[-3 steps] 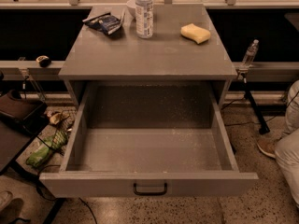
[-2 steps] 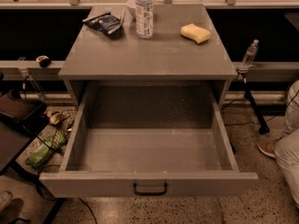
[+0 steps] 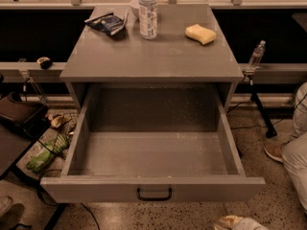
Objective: Close top drawer
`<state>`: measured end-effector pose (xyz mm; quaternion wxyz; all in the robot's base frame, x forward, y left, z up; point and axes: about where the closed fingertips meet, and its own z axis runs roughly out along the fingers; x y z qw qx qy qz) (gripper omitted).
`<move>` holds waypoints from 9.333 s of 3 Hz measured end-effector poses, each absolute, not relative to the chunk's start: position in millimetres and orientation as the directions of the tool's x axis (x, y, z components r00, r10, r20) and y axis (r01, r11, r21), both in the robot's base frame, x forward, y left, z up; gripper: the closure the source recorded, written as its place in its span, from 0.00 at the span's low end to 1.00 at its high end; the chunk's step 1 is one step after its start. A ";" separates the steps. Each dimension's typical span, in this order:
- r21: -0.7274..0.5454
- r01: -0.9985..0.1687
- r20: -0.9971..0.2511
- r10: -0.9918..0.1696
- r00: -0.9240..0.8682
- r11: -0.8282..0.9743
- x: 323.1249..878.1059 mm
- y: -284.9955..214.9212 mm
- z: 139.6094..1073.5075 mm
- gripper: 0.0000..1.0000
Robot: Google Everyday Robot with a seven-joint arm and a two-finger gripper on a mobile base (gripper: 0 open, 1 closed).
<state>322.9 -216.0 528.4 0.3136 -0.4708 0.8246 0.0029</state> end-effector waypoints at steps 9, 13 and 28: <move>-0.528 -0.835 -0.411 -0.907 0.095 0.152 498.4 -142.3 605.4 1.00; -0.548 -0.830 -0.391 -0.909 0.145 0.104 612.0 -117.9 615.0 1.00; -0.551 -0.789 0.042 -0.935 -0.352 0.272 511.3 -303.6 872.5 1.00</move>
Offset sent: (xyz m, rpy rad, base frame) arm 0.0455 0.0137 0.0434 -0.1032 -0.0899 0.1561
